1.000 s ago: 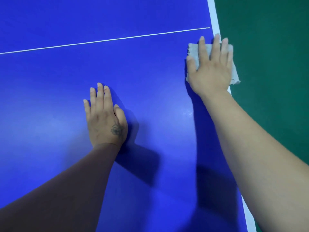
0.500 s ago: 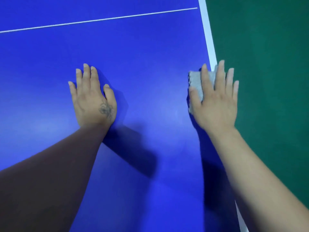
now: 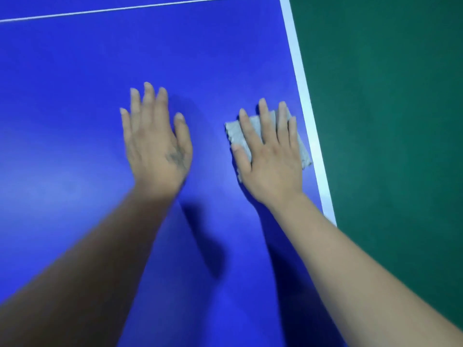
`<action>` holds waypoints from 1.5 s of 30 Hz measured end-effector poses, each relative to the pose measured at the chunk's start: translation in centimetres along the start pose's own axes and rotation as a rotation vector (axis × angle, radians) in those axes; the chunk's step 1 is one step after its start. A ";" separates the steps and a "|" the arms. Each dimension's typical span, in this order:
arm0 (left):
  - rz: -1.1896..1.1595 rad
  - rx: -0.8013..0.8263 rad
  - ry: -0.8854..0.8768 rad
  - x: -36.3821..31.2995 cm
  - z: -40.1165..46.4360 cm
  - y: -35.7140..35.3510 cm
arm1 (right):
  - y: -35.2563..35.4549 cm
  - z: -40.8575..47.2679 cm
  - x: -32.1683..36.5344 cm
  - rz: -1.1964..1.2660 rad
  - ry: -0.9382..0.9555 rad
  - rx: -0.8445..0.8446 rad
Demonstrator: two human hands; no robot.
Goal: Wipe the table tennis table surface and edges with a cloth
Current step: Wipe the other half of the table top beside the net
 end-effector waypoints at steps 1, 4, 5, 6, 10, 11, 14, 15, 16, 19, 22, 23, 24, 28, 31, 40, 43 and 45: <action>-0.022 0.016 -0.027 -1.4 -2.4 -0.1 | 0.2 -1.8 -0.5 -0.010 -0.024 0.007; 0.001 0.083 -0.072 -3.5 -10.0 -1.0 | 0.4 -5.7 -3.4 -0.046 -0.148 0.037; 0.020 0.102 -0.060 -3.2 -12.2 -1.1 | 0.4 -6.3 -4.6 -0.053 -0.189 0.055; 0.032 0.117 -0.040 -2.8 -14.2 -1.2 | 0.4 -6.7 -5.8 -0.055 -0.223 0.069; 0.098 0.177 -0.047 -1.4 -18.8 -1.4 | 0.4 -4.7 -8.3 0.000 -0.294 0.067; 0.099 0.186 -0.059 -1.3 -19.0 -1.5 | 0.4 -3.5 -8.4 0.017 -0.304 0.059; 0.094 0.184 -0.052 -1.2 -18.9 -1.7 | 0.2 0.8 -8.1 0.021 -0.328 0.038; 0.091 0.183 -0.048 -1.2 -18.9 -1.7 | 0.1 2.1 -7.8 0.011 -0.323 0.030; 0.085 0.179 -0.046 -1.2 -19.0 -1.7 | 0.1 3.4 -7.2 -0.007 -0.309 0.018; 0.080 0.178 -0.045 -1.1 -18.9 -1.7 | -0.1 5.6 -4.7 -0.052 -0.231 0.009; 0.081 0.174 -0.042 -1.1 -18.9 -1.7 | 0.2 4.4 -1.6 -0.002 -0.093 -0.016; 0.078 0.171 -0.042 -1.1 -18.9 -1.8 | 0.2 3.0 -0.5 0.025 -0.036 -0.021; 0.074 0.167 -0.043 -1.1 -19.0 -1.7 | 0.1 1.2 0.3 0.050 0.014 -0.017; 0.071 0.164 -0.049 -1.0 -19.0 -1.9 | 0.1 -6.7 -0.4 0.039 0.036 0.030; 0.069 0.162 -0.042 -0.8 -19.1 -1.8 | 0.4 -10.1 -5.2 -0.035 -0.110 0.060; 0.079 0.170 -0.031 -0.7 -19.2 -1.8 | 0.2 -3.9 -8.4 0.022 -0.318 0.015; 0.099 0.157 -0.046 -0.9 -19.2 -1.8 | 0.1 -2.6 -6.2 -0.017 -0.304 -0.007; 0.103 0.148 -0.056 -0.9 -19.2 -1.9 | 0.3 -3.7 -4.3 -0.014 -0.246 -0.026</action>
Point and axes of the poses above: each hand's wrist, its own z-axis towards the middle knuckle, its own y-axis out of the back of the hand, x = y × z, the point moved 10 cm from there along z, towards the middle knuckle, and after that the axes turned 6 degrees about -z, right-handed, at the moved point
